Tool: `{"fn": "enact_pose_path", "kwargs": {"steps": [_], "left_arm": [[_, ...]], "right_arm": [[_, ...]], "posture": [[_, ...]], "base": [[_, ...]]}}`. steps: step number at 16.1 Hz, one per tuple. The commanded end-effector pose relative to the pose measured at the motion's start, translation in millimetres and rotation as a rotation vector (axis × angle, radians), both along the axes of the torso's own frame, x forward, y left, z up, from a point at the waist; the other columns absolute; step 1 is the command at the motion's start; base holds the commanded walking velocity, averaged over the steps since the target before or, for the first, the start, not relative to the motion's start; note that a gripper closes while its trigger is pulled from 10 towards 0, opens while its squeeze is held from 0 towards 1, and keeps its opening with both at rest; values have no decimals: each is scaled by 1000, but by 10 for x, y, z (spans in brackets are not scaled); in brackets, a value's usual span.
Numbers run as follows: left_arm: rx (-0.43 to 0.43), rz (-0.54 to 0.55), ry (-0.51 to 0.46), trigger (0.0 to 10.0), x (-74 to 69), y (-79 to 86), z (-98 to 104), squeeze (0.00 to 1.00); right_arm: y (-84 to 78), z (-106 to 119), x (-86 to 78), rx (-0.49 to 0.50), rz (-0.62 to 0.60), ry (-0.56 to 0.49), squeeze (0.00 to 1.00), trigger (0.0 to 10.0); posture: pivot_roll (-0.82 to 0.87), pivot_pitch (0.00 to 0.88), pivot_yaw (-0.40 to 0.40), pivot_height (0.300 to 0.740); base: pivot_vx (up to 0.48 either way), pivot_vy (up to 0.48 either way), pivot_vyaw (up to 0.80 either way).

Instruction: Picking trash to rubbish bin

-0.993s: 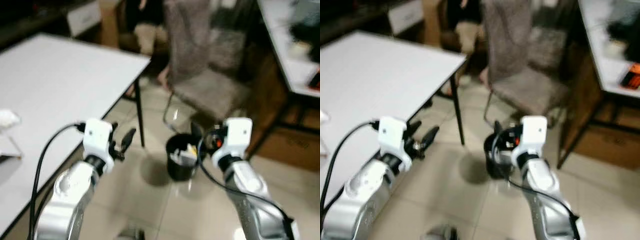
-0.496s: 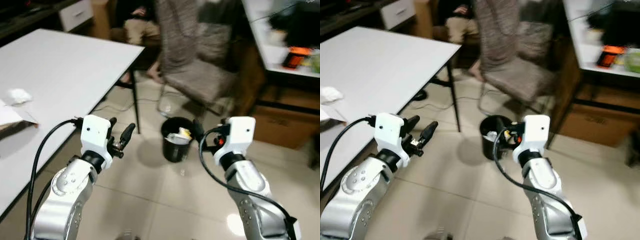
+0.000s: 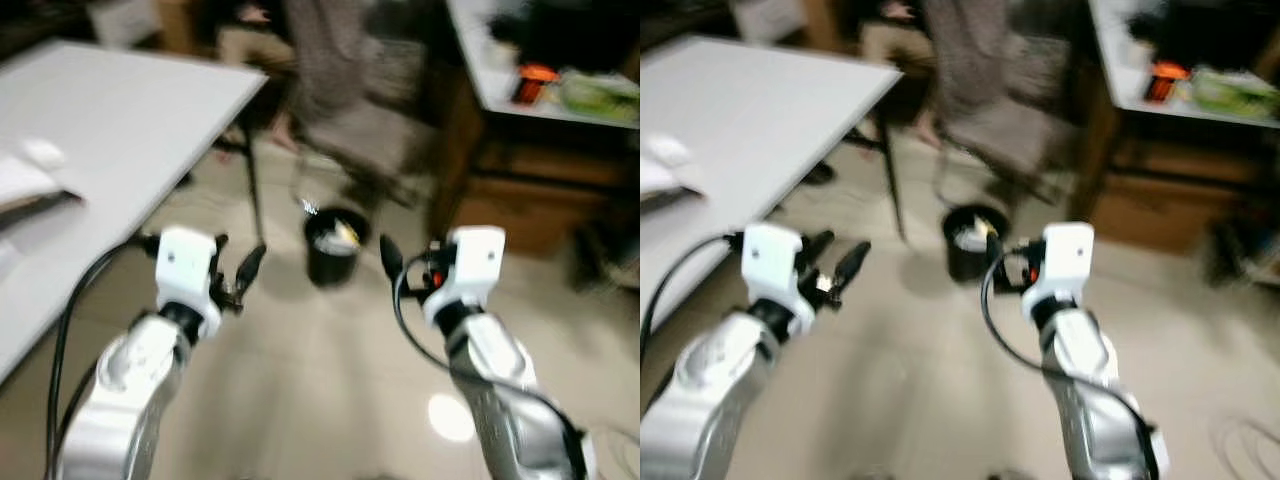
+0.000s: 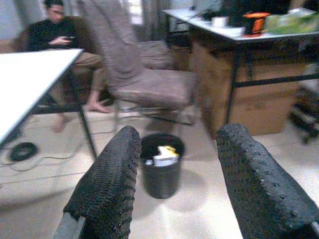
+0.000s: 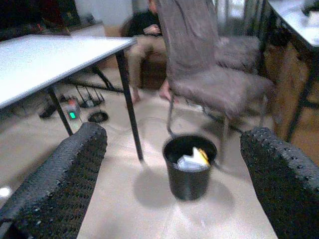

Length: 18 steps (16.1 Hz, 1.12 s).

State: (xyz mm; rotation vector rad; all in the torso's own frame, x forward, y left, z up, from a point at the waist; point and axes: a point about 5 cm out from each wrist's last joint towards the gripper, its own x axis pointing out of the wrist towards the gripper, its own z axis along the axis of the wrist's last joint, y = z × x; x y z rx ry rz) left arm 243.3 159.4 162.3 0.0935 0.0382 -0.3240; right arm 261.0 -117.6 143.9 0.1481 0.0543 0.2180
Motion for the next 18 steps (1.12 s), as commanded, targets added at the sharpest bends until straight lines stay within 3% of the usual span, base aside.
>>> {"fn": "enact_pose_path", "kwargs": {"steps": [1,4,6,11,18], "left_arm": [[13,28,6,10000,-23,47,-11,0],[74,105,-35,10000,-12,137,4,0],[77,143,-81,10000,16,186,103,0],[95,178,-92,10000,-52,241,121,0],[104,263,-91,10000,-122,349,126,0]], "right_arm": [[26,-21,-8,-15,26,-2,0,10000],[97,-40,-13,-94,102,-17,0,10000],[195,-17,-18,-84,179,-29,0,10000],[362,-22,-6,-96,332,-41,0,10000],[458,-32,28,-95,408,-59,0,10000]], "posture": [[0,56,-35,740],[5,55,-42,740],[15,55,-51,740],[42,55,-76,740],[80,37,-108,740]], "base": [[-300,0,0],[0,0,533],[0,0,800],[0,0,800],[0,0,800]]}}
